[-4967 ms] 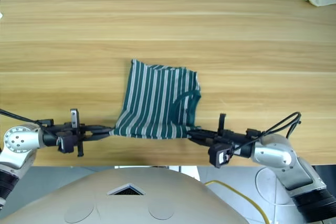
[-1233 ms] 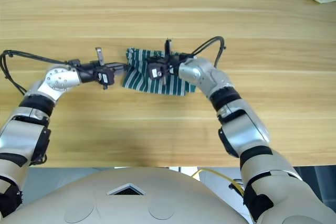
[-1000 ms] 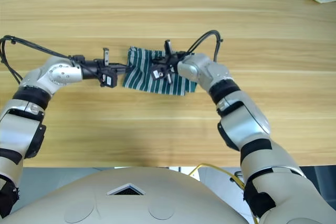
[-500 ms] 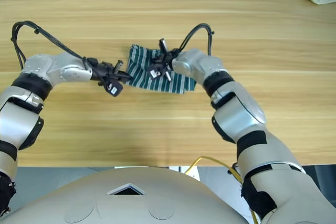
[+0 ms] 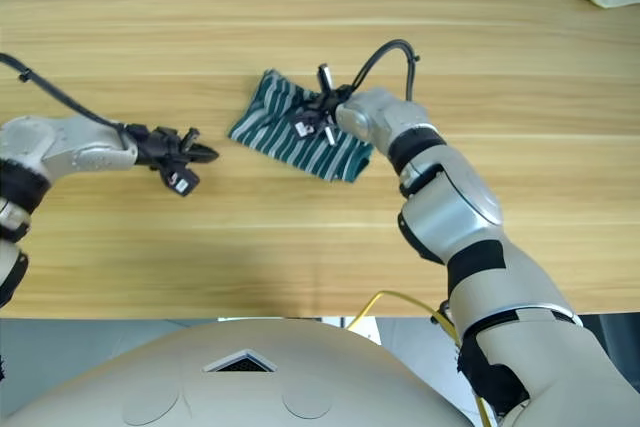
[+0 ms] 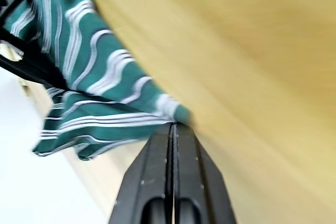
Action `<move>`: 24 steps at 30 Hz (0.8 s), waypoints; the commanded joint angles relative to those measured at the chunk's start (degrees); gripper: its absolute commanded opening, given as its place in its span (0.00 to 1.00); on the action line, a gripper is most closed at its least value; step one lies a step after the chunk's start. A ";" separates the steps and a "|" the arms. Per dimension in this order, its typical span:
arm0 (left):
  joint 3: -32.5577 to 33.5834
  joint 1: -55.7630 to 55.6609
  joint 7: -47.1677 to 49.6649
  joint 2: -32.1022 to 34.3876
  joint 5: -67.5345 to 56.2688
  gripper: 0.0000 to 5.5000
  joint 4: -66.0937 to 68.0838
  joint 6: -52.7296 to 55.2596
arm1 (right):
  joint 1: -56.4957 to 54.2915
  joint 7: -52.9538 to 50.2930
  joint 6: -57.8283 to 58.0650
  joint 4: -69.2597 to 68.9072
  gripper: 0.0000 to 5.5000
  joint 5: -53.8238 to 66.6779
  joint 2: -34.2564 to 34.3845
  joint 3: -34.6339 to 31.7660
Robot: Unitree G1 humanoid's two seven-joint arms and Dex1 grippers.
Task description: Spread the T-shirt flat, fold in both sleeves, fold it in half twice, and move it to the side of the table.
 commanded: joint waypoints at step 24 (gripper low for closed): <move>15.93 11.14 -4.78 -10.17 -33.74 0.00 4.15 -0.08 | 23.11 17.95 -6.67 -41.74 0.00 19.09 -21.99 -15.94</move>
